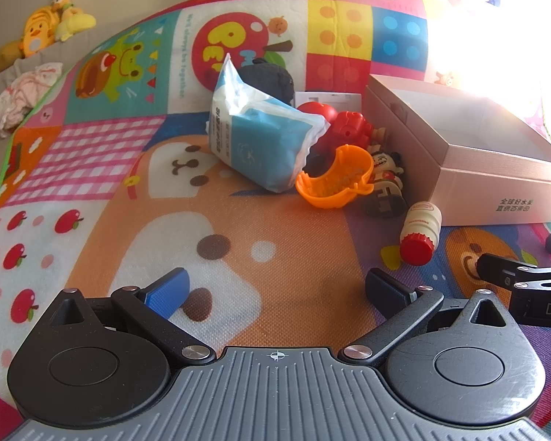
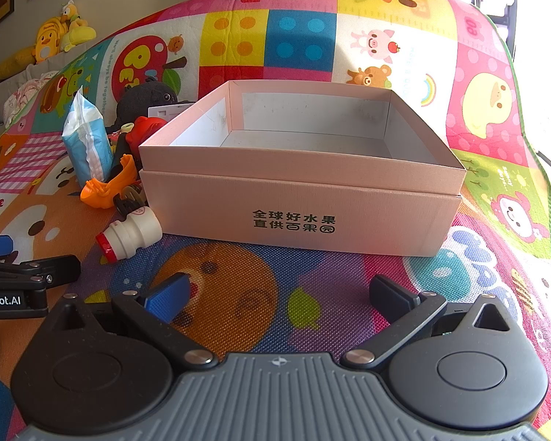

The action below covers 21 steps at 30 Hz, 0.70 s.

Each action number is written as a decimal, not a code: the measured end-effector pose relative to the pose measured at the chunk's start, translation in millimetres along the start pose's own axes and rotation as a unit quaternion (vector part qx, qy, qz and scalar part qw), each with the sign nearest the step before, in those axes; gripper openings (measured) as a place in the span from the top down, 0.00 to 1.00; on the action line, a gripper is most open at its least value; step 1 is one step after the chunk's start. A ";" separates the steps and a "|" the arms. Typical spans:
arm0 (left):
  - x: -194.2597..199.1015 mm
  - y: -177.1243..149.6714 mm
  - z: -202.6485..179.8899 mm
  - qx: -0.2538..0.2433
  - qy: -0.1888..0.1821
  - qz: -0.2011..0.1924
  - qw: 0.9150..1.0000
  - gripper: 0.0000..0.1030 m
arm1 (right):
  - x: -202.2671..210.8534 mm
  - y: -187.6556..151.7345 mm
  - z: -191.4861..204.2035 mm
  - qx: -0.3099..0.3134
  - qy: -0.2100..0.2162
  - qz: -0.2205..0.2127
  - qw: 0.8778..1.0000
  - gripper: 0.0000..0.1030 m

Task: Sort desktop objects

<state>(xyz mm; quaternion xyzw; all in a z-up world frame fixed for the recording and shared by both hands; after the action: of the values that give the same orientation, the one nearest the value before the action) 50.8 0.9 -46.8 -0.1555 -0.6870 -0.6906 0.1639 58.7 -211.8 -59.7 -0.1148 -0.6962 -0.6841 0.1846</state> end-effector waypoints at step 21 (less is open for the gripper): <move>2.4 -1.6 2.0 -0.002 -0.007 0.011 1.000 0.00 | 13.6 -3.4 2.2 -0.006 -0.007 0.028 1.000 0.00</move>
<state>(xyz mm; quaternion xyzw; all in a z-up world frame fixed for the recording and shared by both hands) 48.0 2.9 -47.1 -0.1680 -0.6847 -0.6893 0.1665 44.8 -211.0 -57.2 -0.1404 -0.6896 -0.6822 0.1983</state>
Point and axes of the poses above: each gripper's, at about its wrist camera, not at the fingertips, and x roughly against the way its jaws point, z to its left, y to its top, the point moved 7 cm from there along -x, roughly the way its jaws point, and after that the axes turned 15 degrees about -z, right-handed, at the moved point
